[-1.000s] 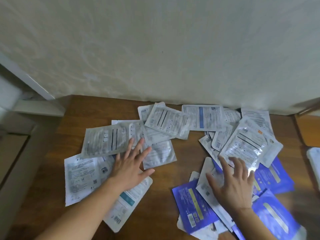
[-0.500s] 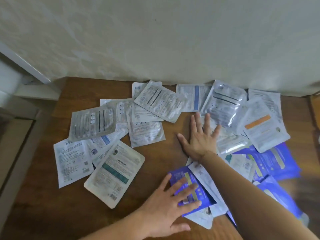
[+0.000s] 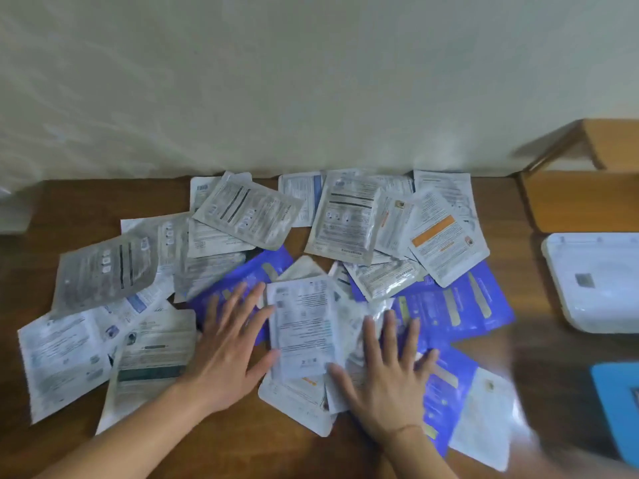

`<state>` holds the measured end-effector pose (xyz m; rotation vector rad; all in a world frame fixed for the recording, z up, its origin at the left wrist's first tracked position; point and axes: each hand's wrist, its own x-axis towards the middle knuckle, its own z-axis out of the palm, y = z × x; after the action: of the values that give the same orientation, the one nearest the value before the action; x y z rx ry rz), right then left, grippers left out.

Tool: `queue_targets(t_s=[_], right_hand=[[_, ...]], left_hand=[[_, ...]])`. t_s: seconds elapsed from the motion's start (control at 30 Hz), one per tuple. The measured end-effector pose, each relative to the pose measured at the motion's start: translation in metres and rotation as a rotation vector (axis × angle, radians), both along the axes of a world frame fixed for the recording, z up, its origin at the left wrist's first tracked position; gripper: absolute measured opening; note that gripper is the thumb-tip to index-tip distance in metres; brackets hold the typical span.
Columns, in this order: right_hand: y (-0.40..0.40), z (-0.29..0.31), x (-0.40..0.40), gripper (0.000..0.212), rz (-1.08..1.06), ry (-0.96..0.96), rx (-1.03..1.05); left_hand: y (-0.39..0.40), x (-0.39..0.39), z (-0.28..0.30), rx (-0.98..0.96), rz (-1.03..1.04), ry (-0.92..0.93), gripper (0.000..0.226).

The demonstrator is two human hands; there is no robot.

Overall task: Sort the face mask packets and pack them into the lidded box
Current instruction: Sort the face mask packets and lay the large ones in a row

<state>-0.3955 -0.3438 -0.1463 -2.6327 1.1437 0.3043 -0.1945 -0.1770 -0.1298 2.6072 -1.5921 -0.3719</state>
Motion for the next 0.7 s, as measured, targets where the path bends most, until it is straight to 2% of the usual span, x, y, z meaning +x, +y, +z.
queue_targets(t_s=[0.1,0.2,0.27,0.33,0.4,0.53,0.63,0.7], right_hand=[[0.018,0.003,0.036,0.074,0.237,-0.116,0.012],[0.005,0.004,0.045,0.072,0.403,-0.205,0.089],[-0.017,0.001,0.029,0.052,0.442,-0.380,0.089],[-0.044,-0.004,-0.003,0.043,0.354,-0.421,-0.019],[-0.079,-0.007,-0.037,0.057,0.209,-0.298,-0.073],[-0.141,-0.014,-0.085,0.077,0.004,-0.039,-0.036],[-0.166,-0.006,-0.107,0.085,-0.186,-0.048,0.023],[-0.169,0.003,-0.108,0.085,-0.203,-0.010,0.019]], left_hand=[[-0.052,-0.022,0.010,-0.127,-0.169,0.099,0.064],[-0.087,-0.021,0.002,-0.001,-0.300,0.060,0.065],[-0.092,-0.004,-0.008,0.092,-0.270,0.054,0.069],[-0.088,0.013,-0.018,0.179,-0.230,-0.019,0.077],[-0.085,0.021,-0.020,0.216,-0.172,-0.082,0.085],[-0.082,0.028,-0.018,0.256,-0.068,-0.124,0.093],[-0.076,0.043,-0.014,0.263,0.069,-0.139,0.089],[-0.074,0.049,-0.012,0.258,0.143,-0.121,0.086]])
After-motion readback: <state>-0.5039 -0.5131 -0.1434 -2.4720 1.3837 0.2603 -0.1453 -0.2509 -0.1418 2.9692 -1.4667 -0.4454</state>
